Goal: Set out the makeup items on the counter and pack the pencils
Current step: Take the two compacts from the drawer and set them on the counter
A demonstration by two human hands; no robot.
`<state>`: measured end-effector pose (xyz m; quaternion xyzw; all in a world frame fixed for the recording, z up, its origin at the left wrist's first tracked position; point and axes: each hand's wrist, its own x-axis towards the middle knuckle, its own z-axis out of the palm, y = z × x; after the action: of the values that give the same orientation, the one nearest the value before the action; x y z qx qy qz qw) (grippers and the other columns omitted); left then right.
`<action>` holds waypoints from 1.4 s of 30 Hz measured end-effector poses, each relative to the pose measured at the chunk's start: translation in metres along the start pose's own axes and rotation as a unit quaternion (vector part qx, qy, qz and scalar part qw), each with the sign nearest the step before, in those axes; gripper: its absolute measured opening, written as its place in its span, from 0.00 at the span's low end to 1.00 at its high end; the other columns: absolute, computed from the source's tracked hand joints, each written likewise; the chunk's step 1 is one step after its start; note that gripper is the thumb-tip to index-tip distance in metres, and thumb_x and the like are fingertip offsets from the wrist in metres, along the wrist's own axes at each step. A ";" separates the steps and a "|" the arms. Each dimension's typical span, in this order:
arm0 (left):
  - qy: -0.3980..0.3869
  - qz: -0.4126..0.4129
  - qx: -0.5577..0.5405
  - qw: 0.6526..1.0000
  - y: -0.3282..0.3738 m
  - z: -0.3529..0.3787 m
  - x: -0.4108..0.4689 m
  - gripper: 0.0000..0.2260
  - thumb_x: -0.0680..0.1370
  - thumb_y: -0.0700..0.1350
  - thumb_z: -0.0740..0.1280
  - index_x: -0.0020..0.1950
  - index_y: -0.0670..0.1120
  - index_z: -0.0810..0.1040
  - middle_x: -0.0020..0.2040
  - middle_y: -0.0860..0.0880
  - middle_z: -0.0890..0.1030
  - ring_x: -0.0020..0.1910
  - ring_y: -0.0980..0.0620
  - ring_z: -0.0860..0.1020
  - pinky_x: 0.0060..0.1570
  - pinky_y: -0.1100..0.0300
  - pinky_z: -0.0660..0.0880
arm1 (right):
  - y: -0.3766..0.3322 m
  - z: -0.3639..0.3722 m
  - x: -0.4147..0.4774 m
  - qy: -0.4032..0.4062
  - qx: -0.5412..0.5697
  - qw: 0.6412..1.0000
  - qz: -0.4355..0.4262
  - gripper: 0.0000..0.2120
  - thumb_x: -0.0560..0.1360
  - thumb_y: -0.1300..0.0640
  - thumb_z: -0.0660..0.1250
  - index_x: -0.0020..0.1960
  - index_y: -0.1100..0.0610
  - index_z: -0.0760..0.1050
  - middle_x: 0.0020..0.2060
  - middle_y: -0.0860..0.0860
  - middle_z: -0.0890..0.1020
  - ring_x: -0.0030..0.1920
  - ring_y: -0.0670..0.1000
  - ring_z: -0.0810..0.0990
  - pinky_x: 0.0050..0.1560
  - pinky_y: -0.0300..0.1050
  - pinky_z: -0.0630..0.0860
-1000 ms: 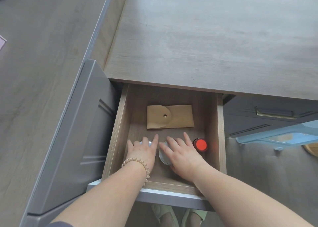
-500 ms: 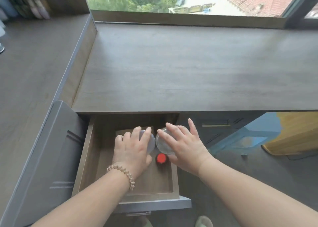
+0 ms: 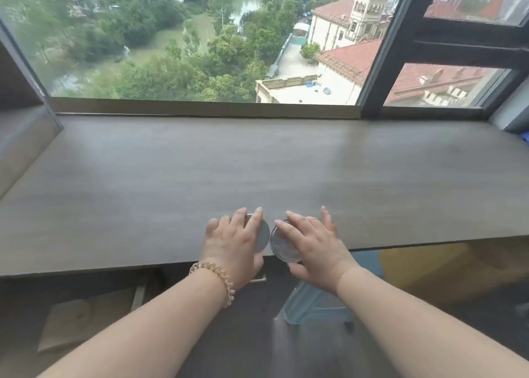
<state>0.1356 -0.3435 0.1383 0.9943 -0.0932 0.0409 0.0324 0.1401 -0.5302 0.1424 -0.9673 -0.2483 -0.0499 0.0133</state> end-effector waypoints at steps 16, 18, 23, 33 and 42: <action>-0.083 -0.047 -0.003 0.995 0.145 0.052 0.156 0.37 0.70 0.56 0.64 0.75 0.49 0.52 0.69 0.49 0.67 0.62 0.47 0.71 0.59 0.51 0.61 | 0.230 0.040 0.050 -0.132 0.003 0.990 -0.054 0.38 0.69 0.49 0.64 0.75 0.47 0.51 0.74 0.48 0.57 0.71 0.51 0.61 0.72 0.60 0.38; -0.105 -0.040 -0.002 0.994 0.148 0.058 0.166 0.37 0.70 0.56 0.64 0.75 0.49 0.52 0.68 0.49 0.67 0.61 0.47 0.72 0.59 0.52 0.61 | 0.238 0.045 0.055 -0.152 0.005 0.987 -0.052 0.38 0.69 0.50 0.64 0.75 0.47 0.51 0.75 0.48 0.56 0.72 0.51 0.60 0.72 0.61 0.38; -0.125 -0.009 0.019 0.992 0.149 0.071 0.190 0.37 0.71 0.55 0.64 0.75 0.48 0.52 0.67 0.49 0.68 0.61 0.47 0.72 0.60 0.51 0.61 | 0.253 0.052 0.067 -0.171 0.013 0.984 -0.039 0.35 0.70 0.52 0.64 0.73 0.47 0.53 0.75 0.49 0.55 0.72 0.50 0.58 0.72 0.62 0.39; -0.131 -0.035 0.020 0.991 0.155 0.094 0.205 0.35 0.72 0.55 0.61 0.75 0.48 0.51 0.74 0.47 0.62 0.65 0.47 0.70 0.61 0.50 0.62 | 0.268 0.066 0.081 -0.222 0.070 0.972 -0.034 0.36 0.71 0.52 0.63 0.74 0.48 0.50 0.77 0.47 0.50 0.75 0.49 0.52 0.72 0.62 0.38; -0.100 -0.135 -0.057 0.984 0.161 0.097 0.178 0.38 0.73 0.58 0.58 0.76 0.49 0.43 0.78 0.48 0.48 0.76 0.51 0.50 0.70 0.52 0.53 | 0.269 0.062 0.061 -0.050 0.094 0.991 -0.082 0.35 0.70 0.50 0.66 0.74 0.51 0.57 0.75 0.52 0.60 0.75 0.52 0.56 0.73 0.58 0.44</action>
<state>0.2869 -0.5410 0.0670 0.9934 0.0367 -0.0684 0.0850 0.3283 -0.7339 0.0869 -0.9393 -0.3310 0.0211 0.0873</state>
